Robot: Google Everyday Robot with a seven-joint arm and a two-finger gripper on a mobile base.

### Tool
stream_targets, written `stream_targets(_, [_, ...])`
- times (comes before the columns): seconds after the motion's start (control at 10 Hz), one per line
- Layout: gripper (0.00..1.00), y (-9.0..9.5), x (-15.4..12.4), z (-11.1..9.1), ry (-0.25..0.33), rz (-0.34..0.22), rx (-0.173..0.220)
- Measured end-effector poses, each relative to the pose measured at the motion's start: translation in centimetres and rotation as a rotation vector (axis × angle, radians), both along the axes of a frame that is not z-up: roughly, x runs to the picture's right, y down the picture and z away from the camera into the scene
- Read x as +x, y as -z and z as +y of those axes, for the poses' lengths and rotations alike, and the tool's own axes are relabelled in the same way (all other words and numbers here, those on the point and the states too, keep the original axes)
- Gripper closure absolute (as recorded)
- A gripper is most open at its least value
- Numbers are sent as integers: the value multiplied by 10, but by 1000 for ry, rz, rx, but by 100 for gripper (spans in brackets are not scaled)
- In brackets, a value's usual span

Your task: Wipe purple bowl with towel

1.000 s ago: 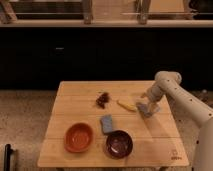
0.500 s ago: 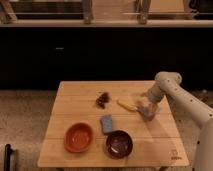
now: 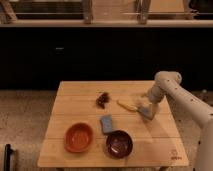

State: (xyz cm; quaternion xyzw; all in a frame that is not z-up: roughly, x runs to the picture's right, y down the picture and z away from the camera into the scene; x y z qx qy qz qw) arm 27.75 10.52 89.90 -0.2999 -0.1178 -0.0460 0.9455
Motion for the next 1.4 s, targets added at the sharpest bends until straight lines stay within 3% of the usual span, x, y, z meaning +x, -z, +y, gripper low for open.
stream_targets(1.0, [20,-12,14,23,-32,8,-16])
stream_targets(1.1, [23,-14,14,24,-33,5,-18])
stream_targets(1.4, [52,-15,16,28,-35,-3,-25])
